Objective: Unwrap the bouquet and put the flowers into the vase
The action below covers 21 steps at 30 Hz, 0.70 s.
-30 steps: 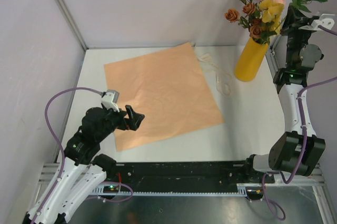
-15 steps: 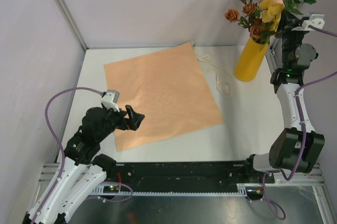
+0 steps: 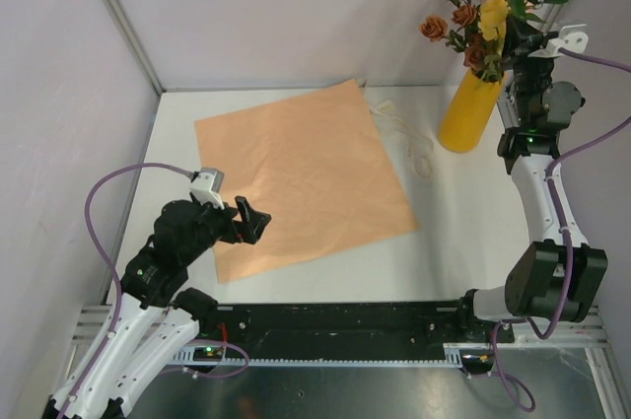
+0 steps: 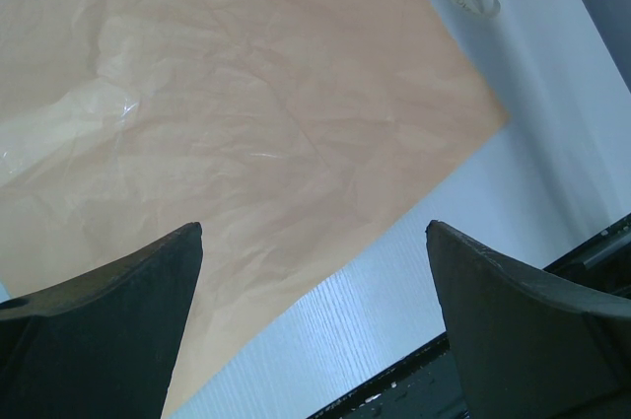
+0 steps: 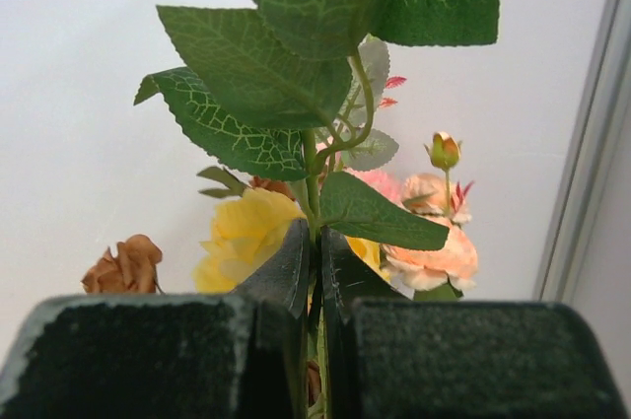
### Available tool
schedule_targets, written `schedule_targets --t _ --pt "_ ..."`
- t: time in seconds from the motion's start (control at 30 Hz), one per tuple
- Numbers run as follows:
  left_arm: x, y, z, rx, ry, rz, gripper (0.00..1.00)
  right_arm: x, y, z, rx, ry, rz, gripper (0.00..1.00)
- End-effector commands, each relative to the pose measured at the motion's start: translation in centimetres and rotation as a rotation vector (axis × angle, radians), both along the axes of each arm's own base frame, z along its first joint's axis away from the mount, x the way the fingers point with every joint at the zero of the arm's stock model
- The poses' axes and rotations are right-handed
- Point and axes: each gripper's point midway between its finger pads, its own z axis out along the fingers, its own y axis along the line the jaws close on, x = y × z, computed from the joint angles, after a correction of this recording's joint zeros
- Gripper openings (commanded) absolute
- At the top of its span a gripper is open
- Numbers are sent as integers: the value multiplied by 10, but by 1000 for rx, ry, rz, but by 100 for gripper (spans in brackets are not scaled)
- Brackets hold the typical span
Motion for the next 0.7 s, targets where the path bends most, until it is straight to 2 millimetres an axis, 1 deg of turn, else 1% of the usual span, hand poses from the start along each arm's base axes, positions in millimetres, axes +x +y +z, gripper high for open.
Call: schedule_targets --t 0.0,0.23,0.3,0.37,0.47,0.57,0.67 --pt "2 -1 8 -1 -25 -6 100 -20 19 50 -106 -167 10 0" --pt "2 -1 9 -1 -28 -6 100 -17 22 59 -142 -183 2 0" --pt "2 -1 9 0 -27 -6 100 -15 22 57 -152 -177 -2 0" --pt "2 -1 9 1 -27 -7 100 -11 22 51 -165 -154 -5 0" --pt "2 -1 9 2 -29 -8 100 3 20 31 -186 -88 -17 0" --pt "2 0 10 5 -34 -6 100 17 16 0 -178 -20 -22 0" --pt "2 0 9 6 -34 -5 100 26 15 -26 -158 35 -12 0"
